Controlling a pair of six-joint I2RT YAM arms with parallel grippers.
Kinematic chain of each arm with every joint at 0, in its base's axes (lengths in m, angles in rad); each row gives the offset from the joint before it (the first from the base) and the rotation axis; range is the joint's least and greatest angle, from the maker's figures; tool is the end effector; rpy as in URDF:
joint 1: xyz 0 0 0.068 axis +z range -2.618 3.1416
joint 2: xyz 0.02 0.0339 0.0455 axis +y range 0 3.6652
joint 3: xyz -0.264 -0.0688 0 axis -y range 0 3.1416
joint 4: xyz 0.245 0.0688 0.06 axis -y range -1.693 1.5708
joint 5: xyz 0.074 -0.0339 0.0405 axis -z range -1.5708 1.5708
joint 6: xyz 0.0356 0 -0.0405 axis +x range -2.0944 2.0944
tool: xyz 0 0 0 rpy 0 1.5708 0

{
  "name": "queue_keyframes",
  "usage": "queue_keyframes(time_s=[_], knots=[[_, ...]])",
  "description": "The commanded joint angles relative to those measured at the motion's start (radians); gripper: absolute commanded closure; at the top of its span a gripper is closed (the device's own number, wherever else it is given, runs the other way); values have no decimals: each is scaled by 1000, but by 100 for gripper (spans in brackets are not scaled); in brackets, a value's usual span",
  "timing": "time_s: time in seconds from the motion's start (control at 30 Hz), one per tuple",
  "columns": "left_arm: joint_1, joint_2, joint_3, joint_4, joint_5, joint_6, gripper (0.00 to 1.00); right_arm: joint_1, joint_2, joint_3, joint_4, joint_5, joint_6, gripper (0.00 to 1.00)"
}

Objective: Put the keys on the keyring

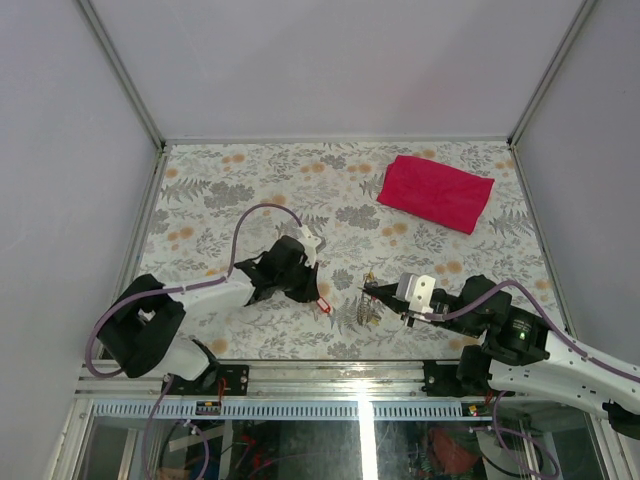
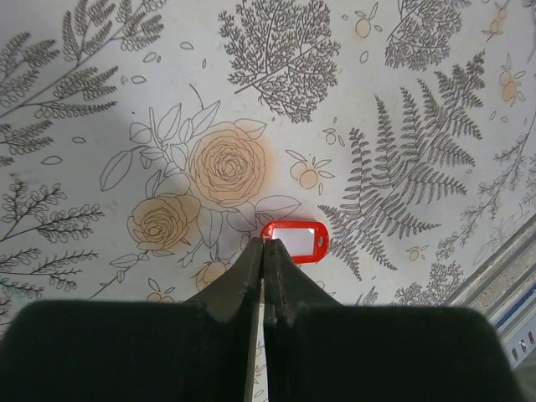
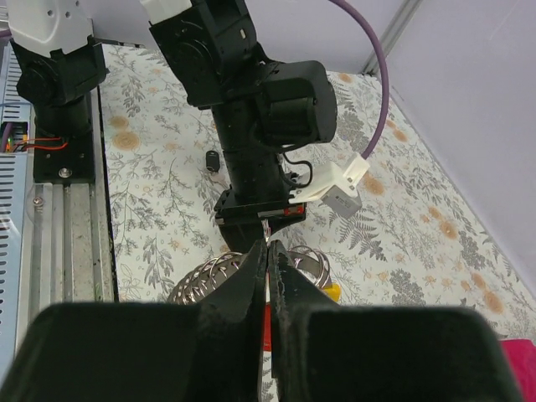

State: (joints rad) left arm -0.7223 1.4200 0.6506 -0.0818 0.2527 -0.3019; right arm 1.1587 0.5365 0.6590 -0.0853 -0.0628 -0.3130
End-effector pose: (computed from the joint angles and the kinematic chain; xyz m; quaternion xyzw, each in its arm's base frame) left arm 0.1964 -0.1849 0.1656 0.2371 0.8988 -0.2740 0.2467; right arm 0.0534 0.1277 0.3420 -0.4822 0.4989 0.3152 0.6474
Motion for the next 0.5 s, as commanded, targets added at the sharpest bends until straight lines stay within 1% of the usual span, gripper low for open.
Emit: queue_keyframes(time_s=[0.0,0.2,0.47], knots=[[-11,21,-28,140,2,-23,96,6,0,47,53,23,19,100],[-11,15,-44,144,-21,-22,85,7,-1,42,51,24,23,100],[-11,3,-61,135,-45,-19,75,7,-1,39,56,22,28,100]])
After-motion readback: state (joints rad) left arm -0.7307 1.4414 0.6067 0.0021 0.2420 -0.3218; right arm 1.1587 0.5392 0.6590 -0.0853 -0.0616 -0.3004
